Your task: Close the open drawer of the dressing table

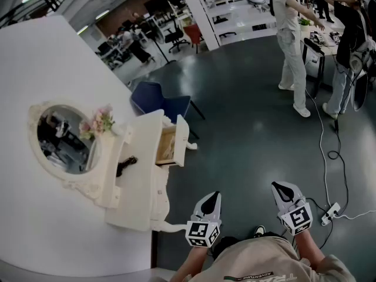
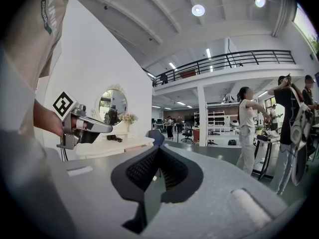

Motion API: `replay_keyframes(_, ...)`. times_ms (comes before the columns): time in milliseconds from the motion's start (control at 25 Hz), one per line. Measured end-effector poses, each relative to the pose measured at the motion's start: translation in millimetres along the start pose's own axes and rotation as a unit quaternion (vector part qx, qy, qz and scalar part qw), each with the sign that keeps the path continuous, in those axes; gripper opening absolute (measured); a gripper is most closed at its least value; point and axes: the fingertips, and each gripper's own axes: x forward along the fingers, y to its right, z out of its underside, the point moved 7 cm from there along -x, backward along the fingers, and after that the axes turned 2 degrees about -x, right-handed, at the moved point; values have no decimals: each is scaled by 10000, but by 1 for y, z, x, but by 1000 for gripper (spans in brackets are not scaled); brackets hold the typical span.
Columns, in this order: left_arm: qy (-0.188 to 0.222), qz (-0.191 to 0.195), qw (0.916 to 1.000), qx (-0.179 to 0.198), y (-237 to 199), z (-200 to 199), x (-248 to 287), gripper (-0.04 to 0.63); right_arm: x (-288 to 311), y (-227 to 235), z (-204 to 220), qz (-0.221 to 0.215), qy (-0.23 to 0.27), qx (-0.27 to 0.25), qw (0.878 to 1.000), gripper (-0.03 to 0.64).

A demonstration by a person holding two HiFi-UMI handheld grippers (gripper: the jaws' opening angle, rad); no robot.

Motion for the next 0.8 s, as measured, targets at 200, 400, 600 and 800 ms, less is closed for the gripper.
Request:
replay_keyframes(200,33,70,9999,70,7,-4,5,17,-3,-4,-2,-75,-14,-105,9999,2)
replay_keyframes(400,30,68,10000,27,10,-7,5,17,-1,-7,7,-144,-26,58,9999,2)
replay_keyframes(600,-109,-31,9999,20,4,-5,-5,17,12,-14,14,-376,-115,182,9991,2)
replay_keyframes(800,-349,-123,9984,-419,-10,13,3,17,24,-10,5,-311,44,-71,9995,2)
